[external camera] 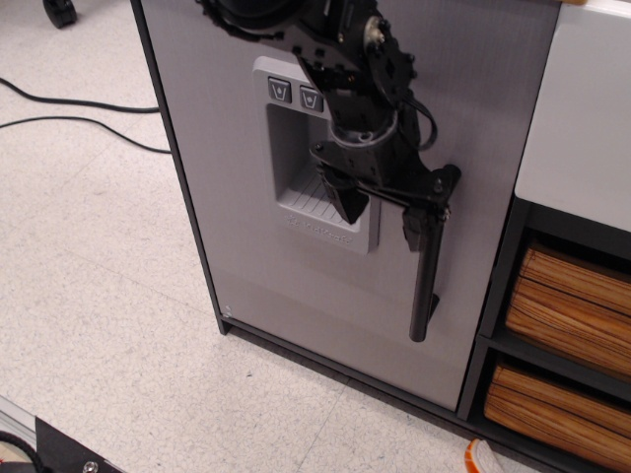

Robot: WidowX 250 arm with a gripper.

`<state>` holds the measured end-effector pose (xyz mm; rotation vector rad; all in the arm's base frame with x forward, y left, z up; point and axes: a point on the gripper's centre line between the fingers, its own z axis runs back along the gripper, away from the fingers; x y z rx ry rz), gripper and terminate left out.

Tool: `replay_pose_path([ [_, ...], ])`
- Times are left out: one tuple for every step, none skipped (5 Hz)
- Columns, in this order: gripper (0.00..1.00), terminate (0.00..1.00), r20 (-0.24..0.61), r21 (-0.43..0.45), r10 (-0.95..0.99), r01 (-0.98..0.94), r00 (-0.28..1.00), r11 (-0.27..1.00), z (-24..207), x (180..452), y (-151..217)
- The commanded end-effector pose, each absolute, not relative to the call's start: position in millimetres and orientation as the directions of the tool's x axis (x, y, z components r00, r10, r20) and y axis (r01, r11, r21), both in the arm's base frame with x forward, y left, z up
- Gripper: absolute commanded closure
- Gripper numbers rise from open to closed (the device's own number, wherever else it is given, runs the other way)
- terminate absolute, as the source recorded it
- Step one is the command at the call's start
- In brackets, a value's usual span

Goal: Open fridge

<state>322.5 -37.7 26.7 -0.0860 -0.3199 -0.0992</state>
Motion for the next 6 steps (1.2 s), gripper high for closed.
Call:
replay_pose_path([
  [0.00, 0.00, 0.442, -0.050, -0.072, 0.104, 0.894, 0.993, 57.7, 345.9, -52.3],
  [0.00, 0.00, 0.456, -0.058, -0.060, 0.097, 0.888, 0.994, 66.0, 351.4, -56.4],
  [1.00, 0.00, 0.467, -0.067, -0.034, 0.073, 0.884, 0.995, 68.9, 362.2, -63.4],
  [1.00, 0.00, 0.489, -0.080, -0.030, 0.079, 0.872, 0.994, 71.9, 365.2, -66.4],
  [1.00, 0.00, 0.480, -0.072, -0.032, 0.076, 0.877, 0.994, 70.4, 362.8, -65.5],
  [1.00, 0.00, 0.482, -0.059, -0.047, 0.087, 0.875, 0.994, 66.3, 356.6, -64.0],
])
